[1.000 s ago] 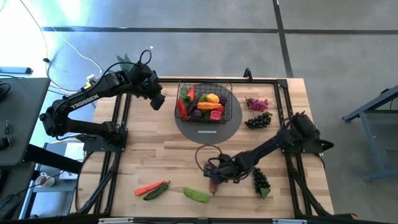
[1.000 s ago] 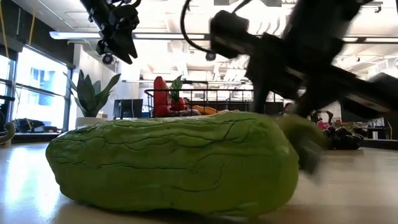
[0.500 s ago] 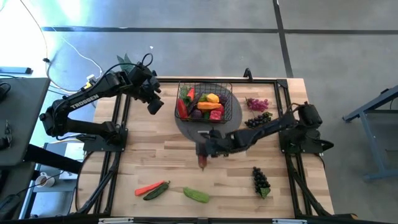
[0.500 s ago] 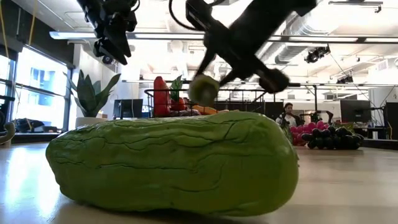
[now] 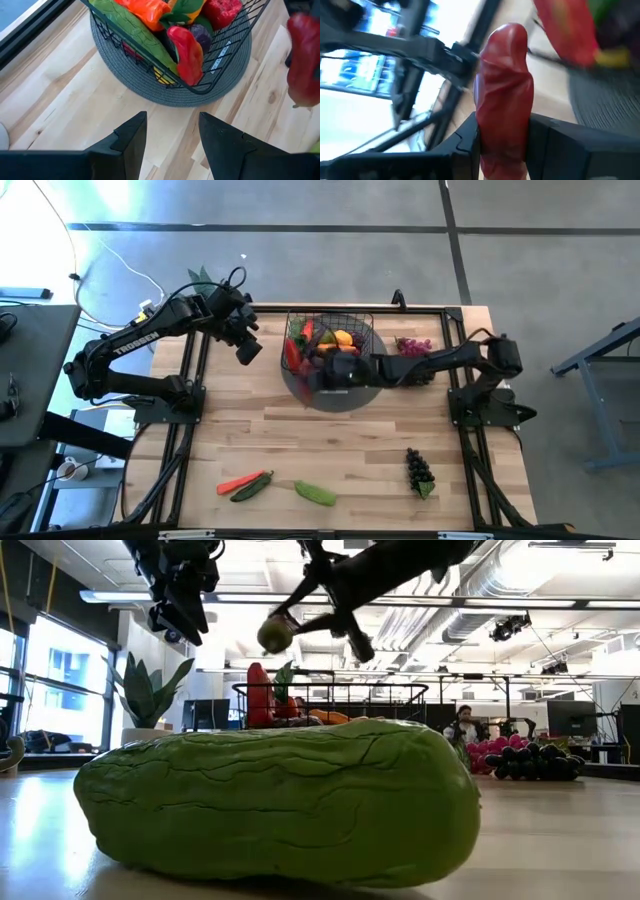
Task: Build produce basket
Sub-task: Put the dark red chili pepper into the wire basket
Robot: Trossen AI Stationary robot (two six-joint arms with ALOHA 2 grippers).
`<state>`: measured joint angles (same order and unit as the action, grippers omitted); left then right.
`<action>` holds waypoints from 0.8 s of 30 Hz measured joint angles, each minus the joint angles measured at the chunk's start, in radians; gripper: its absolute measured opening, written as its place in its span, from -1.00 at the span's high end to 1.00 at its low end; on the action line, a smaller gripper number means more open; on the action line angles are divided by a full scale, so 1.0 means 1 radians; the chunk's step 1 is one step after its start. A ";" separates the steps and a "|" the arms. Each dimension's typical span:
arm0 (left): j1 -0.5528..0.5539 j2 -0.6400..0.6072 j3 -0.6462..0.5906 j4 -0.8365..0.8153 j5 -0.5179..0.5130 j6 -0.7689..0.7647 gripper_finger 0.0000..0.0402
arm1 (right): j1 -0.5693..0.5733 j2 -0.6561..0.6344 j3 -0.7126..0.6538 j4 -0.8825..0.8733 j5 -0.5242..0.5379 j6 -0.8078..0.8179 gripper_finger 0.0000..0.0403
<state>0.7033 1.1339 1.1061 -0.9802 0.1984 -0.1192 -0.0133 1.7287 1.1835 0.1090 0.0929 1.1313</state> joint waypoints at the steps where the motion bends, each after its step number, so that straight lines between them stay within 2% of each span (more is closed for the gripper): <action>1: 0.000 0.000 0.000 0.000 0.000 0.000 0.16 | -0.017 0.000 0.000 0.029 -0.015 -0.028 0.61; 8: 0.000 0.000 0.000 0.000 0.000 0.000 0.16 | -0.145 0.000 0.000 0.136 -0.150 -0.196 0.61; 18: 0.000 0.000 0.000 -0.003 0.000 0.000 0.16 | -0.317 0.001 0.000 0.109 -0.270 -0.370 0.61; 24: 0.000 0.000 0.000 -0.003 0.000 0.000 0.16 | -0.351 0.022 0.001 0.078 -0.323 -0.399 0.61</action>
<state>0.7033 1.1343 1.1061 -0.9836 0.1983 -0.1192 -0.3645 1.7508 1.1847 0.1872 -0.2303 0.7326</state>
